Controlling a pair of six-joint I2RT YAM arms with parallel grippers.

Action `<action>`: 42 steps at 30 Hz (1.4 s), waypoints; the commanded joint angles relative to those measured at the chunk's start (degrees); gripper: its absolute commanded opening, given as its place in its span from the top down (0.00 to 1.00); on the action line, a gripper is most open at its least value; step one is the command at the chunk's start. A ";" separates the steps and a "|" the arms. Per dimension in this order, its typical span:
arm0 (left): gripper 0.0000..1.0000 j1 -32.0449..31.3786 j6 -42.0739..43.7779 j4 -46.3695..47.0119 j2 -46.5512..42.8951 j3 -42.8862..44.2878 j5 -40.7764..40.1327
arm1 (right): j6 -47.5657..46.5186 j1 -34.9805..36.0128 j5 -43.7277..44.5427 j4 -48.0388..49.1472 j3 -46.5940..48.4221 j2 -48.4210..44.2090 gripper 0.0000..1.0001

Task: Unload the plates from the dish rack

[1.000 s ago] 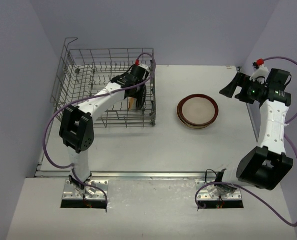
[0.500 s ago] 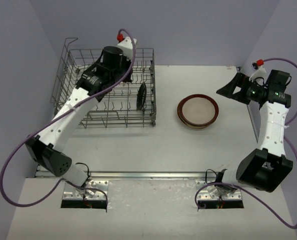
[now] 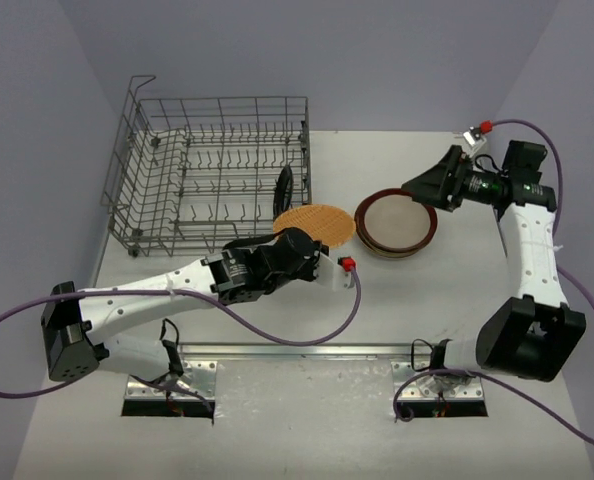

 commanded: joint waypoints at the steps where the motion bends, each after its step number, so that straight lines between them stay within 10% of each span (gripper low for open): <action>1: 1.00 -2.38 15.59 11.22 -3.77 -0.45 -6.14 | 0.44 7.06 -3.52 1.46 -3.18 -1.31 0.01; 12: 1.00 -7.74 20.53 16.59 -2.97 -3.48 -6.07 | 2.28 15.47 -2.21 4.69 -3.60 2.56 0.06; 26: 1.00 -8.61 26.42 30.67 -3.33 -8.67 -9.00 | 4.43 18.61 -6.65 4.57 -4.29 5.19 1.00; 28: 0.83 -8.61 26.29 31.97 -3.28 -8.93 -10.29 | 3.78 18.30 -5.50 4.00 -3.56 5.11 1.00; 33: 0.04 -7.50 19.62 30.75 -3.12 -6.35 -12.36 | 3.06 13.75 -4.24 3.69 -1.56 5.07 1.00; 42: 0.00 5.58 -4.96 13.17 -1.32 9.51 -10.20 | -10.10 -0.21 7.64 -1.31 0.97 10.46 1.00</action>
